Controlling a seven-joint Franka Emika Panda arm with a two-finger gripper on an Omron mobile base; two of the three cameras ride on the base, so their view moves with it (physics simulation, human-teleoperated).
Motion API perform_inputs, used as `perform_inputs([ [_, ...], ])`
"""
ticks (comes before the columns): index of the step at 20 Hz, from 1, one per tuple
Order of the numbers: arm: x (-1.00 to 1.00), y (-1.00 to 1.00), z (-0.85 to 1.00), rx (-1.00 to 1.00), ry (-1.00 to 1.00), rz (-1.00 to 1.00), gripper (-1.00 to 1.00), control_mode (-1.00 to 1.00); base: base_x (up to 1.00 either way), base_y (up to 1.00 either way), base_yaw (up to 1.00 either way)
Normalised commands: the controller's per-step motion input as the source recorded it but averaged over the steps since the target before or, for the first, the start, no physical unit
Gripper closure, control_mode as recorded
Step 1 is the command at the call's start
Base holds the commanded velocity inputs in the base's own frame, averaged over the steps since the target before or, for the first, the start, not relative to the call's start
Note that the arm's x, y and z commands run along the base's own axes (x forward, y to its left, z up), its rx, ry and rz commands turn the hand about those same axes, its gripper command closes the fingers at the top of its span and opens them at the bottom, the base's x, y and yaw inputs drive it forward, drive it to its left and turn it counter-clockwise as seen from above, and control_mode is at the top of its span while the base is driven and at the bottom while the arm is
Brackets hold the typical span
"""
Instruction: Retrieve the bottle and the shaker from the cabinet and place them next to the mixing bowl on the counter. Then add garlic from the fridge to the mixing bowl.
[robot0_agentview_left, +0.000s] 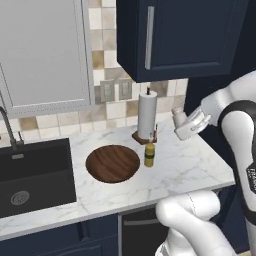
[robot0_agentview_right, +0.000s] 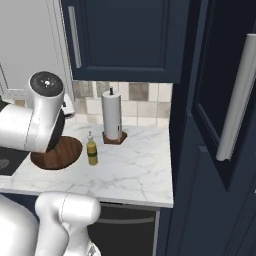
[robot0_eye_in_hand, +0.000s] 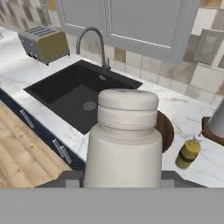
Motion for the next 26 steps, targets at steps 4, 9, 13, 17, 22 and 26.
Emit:
perform_inputs([
  [4,0.27,0.0,-1.0,0.0,-0.04,0.25,1.0,-1.0,0.0,0.0,0.0],
  [9,0.44,-0.35,-0.35,0.07,-0.01,0.4,1.0,-1.0,0.0,0.0,0.0],
  [13,0.29,-0.23,-0.08,0.16,0.0,0.43,1.0,-1.0,0.0,0.0,0.0],
  [17,0.62,0.0,-0.11,-0.01,0.08,0.15,1.0,-1.0,0.0,0.0,0.0],
  [22,0.45,0.14,-0.66,-0.02,0.09,0.01,1.0,-1.0,0.0,0.0,0.0],
  [26,0.4,0.12,-0.98,0.0,0.13,0.0,1.0,-1.0,0.0,0.0,0.0],
])
